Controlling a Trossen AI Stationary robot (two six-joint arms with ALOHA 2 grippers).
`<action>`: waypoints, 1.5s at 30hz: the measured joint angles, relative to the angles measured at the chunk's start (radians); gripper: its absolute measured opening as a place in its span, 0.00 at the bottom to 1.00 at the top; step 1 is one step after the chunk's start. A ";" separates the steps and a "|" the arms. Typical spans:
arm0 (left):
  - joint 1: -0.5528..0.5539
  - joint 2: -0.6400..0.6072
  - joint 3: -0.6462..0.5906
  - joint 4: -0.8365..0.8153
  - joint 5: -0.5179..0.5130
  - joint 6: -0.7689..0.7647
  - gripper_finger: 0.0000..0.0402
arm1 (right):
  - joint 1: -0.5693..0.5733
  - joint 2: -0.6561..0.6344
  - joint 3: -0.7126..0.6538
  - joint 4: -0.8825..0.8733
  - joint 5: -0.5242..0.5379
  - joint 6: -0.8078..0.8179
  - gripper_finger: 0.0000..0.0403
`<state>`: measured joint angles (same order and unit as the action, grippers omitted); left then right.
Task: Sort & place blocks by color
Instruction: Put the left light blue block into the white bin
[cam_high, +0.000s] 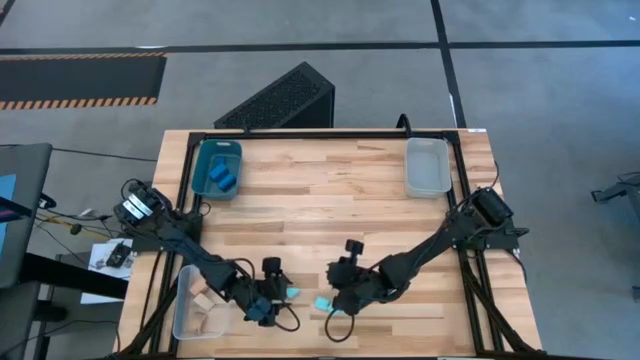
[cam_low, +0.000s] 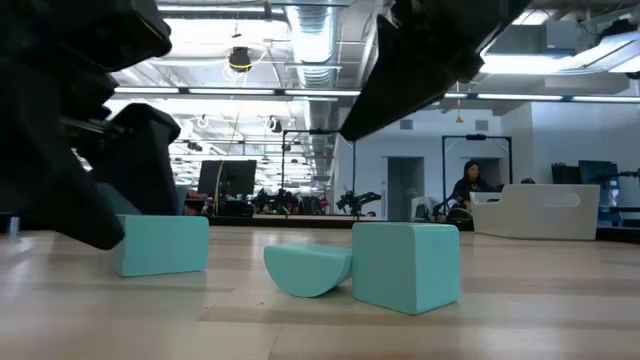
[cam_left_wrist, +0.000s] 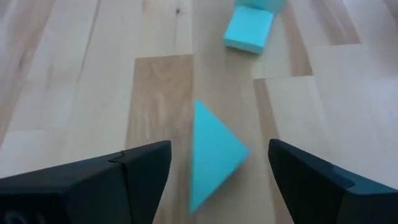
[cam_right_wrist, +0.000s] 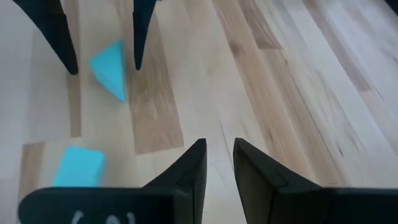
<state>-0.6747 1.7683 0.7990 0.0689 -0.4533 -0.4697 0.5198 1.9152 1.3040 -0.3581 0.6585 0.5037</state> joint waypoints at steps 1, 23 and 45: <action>0.003 0.000 0.000 -0.001 0.000 -0.003 0.65 | 0.000 0.000 -0.001 -0.004 0.000 0.007 0.26; 0.086 0.001 0.001 0.005 0.006 0.127 0.22 | 0.055 0.002 -0.431 0.793 -0.060 0.127 0.26; 0.393 0.001 0.098 0.289 -0.050 0.831 0.26 | -0.150 -0.386 -0.797 1.168 -0.108 0.285 0.73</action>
<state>-0.2818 1.7695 0.8970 0.3583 -0.5033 0.3609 0.3694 1.5296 0.5070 0.8100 0.5503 0.7890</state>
